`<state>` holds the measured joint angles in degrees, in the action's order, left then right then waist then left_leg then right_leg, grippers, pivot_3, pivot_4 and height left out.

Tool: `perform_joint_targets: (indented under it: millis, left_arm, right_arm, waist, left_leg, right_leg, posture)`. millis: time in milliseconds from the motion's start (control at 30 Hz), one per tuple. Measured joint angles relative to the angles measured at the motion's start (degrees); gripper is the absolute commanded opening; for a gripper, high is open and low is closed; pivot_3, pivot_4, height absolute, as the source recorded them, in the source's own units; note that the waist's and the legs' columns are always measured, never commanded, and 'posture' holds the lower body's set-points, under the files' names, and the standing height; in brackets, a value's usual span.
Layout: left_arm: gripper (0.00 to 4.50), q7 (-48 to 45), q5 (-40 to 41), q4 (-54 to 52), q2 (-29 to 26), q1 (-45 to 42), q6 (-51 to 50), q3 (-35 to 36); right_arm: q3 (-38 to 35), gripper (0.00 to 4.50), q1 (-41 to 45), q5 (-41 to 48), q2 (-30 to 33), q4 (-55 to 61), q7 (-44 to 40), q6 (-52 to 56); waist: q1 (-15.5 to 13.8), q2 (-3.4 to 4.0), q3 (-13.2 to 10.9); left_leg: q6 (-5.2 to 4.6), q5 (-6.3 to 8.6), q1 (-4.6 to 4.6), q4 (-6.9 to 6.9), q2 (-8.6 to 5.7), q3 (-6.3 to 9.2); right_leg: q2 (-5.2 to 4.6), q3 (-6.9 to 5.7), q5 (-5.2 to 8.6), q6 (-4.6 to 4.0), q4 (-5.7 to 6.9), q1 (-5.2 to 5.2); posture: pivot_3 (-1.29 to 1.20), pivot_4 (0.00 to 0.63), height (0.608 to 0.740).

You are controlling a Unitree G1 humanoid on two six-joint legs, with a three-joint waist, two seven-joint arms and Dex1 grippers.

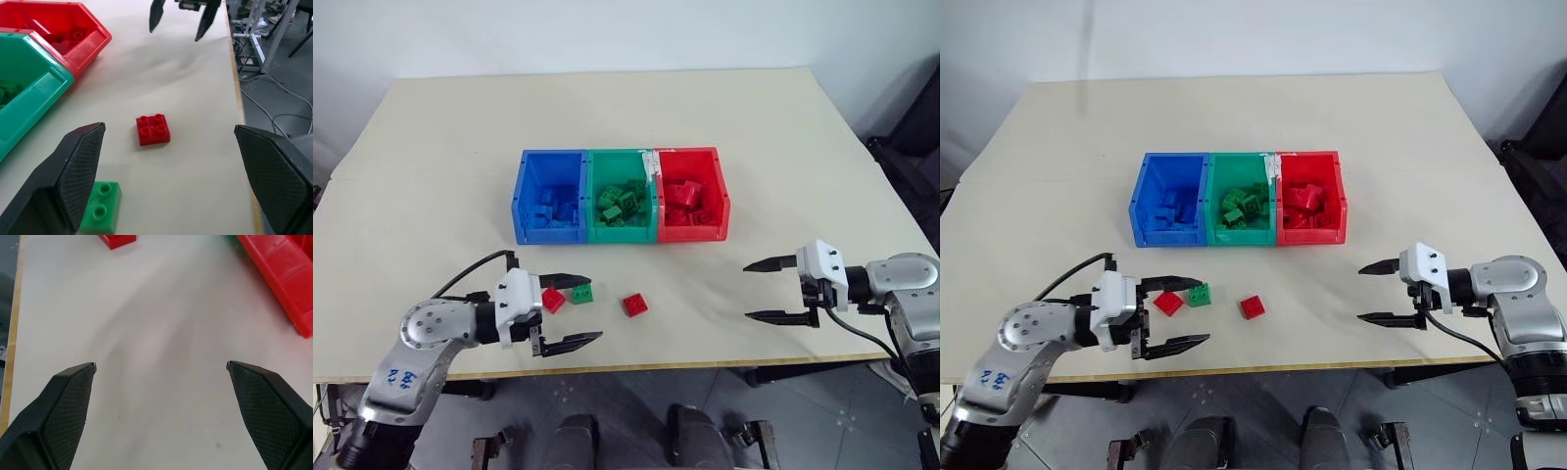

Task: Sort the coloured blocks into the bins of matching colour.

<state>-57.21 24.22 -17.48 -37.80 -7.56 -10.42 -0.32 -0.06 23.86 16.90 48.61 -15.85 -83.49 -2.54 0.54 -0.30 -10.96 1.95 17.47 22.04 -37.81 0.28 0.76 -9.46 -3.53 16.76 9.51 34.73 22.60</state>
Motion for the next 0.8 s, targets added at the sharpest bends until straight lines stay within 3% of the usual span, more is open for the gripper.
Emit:
perform_joint_targets:
  millis: [200,300,533,800]
  left_arm:
    - [4.50,-0.4,-0.3,1.2,-0.4,0.1,2.3,1.0]
    - [4.50,-0.4,-0.4,1.2,-1.7,3.6,4.0,4.3]
    - [4.50,0.9,0.2,-2.0,-3.2,15.3,4.2,13.4]
    - [4.50,3.8,0.2,-6.1,-2.7,19.7,4.1,15.9]
  right_arm:
    - [9.1,4.47,7.9,-2.6,-7.3,3.5,0.7,6.0]
    - [14.5,4.47,13.4,-5.8,-12.7,4.2,2.7,9.4]
    - [23.7,4.47,17.6,-11.8,-18.5,3.9,3.1,11.2]
    - [25.3,1.78,18.2,-13.6,-19.9,2.3,2.3,10.2]
  waist:
    - [0.2,0.01,0.0]
    - [0.7,0.03,0.0]
    - [-0.5,0.02,0.0]
    - [-0.3,0.02,0.0]
  left_leg:
    - [0.01,0.00,0.03,-0.06,0.03,0.03]
    - [0.02,0.00,0.05,-0.05,0.03,0.08]
    - [-0.03,0.22,0.15,-0.17,0.00,0.15]
    - [-0.05,0.26,0.13,-0.23,0.02,0.14]
  right_leg:
    - [0.00,-0.01,0.00,0.01,0.01,0.01]
    - [0.02,-0.02,0.00,0.00,0.02,0.03]
    - [0.01,-0.06,0.00,0.01,-0.03,0.02]
    - [0.04,-0.05,-0.01,0.01,0.03,0.00]
  posture:
    - [0.00,0.150,0.740]
    - [0.00,0.150,0.740]
    - [0.00,0.150,0.740]
    - [0.00,0.150,0.740]
